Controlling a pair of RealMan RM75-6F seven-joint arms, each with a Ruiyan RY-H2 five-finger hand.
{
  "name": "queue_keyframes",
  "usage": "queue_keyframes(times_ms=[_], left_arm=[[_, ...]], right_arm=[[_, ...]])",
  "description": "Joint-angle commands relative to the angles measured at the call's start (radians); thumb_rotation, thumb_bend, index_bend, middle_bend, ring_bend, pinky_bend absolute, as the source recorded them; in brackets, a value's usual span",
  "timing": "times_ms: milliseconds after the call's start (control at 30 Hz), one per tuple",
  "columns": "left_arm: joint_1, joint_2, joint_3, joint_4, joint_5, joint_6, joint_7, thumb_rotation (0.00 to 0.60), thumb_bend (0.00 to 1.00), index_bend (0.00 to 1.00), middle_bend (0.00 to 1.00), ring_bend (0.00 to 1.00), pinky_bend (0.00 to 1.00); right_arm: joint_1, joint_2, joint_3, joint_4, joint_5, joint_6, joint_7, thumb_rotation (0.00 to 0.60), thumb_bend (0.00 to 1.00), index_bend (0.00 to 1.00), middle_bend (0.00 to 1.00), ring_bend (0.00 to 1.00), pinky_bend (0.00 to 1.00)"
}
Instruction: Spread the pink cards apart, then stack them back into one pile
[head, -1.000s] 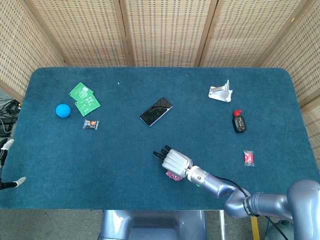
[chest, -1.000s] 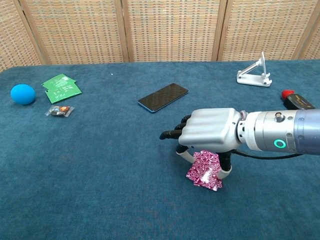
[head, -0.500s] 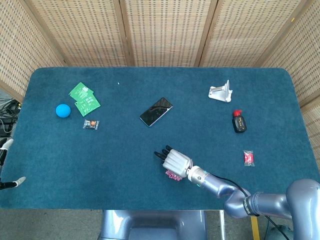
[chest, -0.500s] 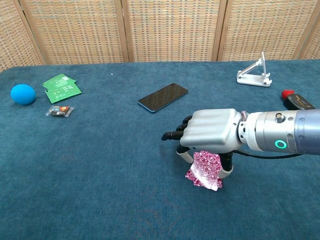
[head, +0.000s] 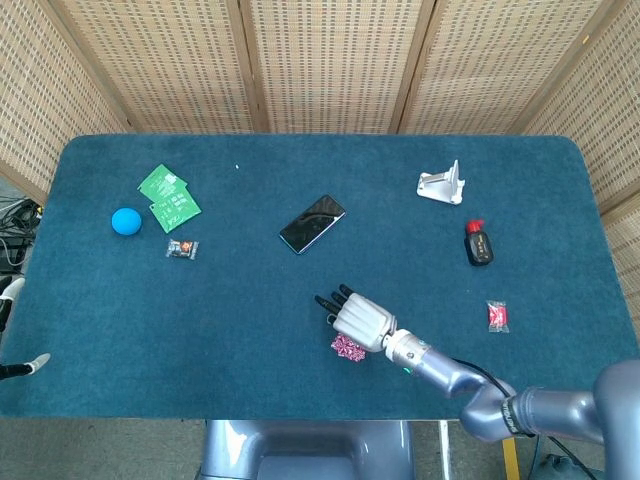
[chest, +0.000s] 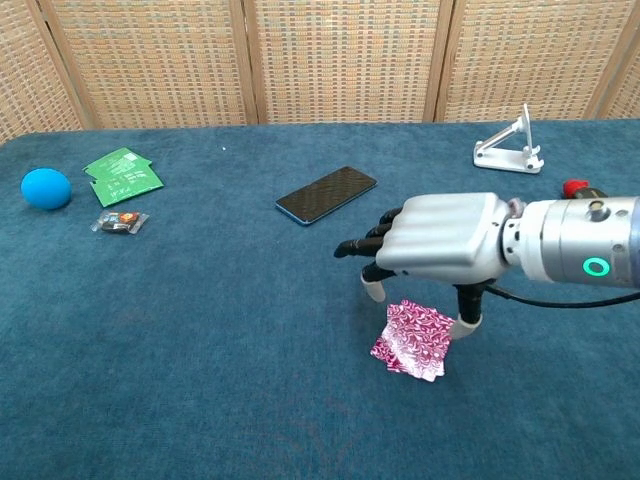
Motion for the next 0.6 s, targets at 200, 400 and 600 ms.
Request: queue_keyframes(times_ms=[200,400,600], left_arm=[[0.021,0.02,0.011,-0.003,0.063,0.044,-0.057,0.6,0.0,0.0,0.0,0.0,0.0],[0.052,0.033,0.035,-0.015,0.145,0.111,-0.08,0.6,0.0,0.0,0.0,0.0,0.0],[0.074,0.028,0.052,-0.019,0.197,0.157,-0.056,0.6,0.0,0.0,0.0,0.0,0.0]], right_arm=[[-0.207,0.252,-0.018,-0.112,-0.056,0.308,0.174,0.6,0.1,0.23,0.0,0.0,0.0],[-0.395,0.35,-0.025,-0.15,-0.006,0.489,0.413,0.6,0.0,0.03,0.0,0.0,0.0],[-0.546,0.35,-0.066,-0.162,-0.083,0.646,0.526,0.6,0.0,0.0,0.0,0.0,0.0]])
